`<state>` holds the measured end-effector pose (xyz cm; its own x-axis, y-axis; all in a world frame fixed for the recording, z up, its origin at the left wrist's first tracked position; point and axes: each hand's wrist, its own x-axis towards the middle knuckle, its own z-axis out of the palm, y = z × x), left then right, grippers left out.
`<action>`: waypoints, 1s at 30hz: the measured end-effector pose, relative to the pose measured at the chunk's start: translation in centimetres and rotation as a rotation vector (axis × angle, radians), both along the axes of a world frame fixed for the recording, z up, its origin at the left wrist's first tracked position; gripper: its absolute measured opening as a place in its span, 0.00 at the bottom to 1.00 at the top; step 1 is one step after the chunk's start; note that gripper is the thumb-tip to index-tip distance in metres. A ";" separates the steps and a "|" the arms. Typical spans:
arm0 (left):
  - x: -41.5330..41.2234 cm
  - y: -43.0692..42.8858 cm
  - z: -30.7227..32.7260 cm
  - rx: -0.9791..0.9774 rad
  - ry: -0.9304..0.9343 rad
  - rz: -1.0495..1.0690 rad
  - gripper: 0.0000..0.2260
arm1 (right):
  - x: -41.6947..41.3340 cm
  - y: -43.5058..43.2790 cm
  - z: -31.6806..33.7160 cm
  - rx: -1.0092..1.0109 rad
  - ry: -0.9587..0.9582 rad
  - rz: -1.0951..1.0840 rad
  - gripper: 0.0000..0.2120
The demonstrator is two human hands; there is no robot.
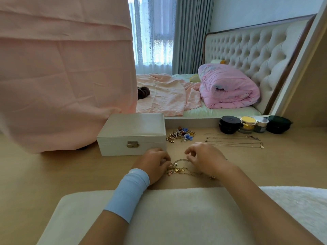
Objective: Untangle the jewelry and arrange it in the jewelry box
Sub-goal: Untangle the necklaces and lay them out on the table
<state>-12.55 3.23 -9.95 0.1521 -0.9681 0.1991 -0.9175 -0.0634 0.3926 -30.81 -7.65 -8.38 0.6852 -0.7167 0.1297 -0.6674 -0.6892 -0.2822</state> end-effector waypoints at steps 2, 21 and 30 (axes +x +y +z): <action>-0.4 -0.6 0.0 0.013 0.007 0.009 0.08 | -0.1 -0.5 -0.2 -0.017 0.061 -0.003 0.10; -1.5 -3.1 1.3 0.013 0.684 -0.051 0.06 | 0.7 -1.3 0.4 0.542 -0.650 0.025 0.06; -0.1 -2.3 2.9 0.099 1.227 -0.173 0.09 | -0.2 -2.8 1.2 0.488 -0.691 0.044 0.04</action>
<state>-12.63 0.92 -7.07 0.0555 -0.9967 -0.0594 0.0529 -0.0565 0.9970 -31.03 -10.42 -7.18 0.5942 -0.7756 0.2129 -0.2111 -0.4058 -0.8893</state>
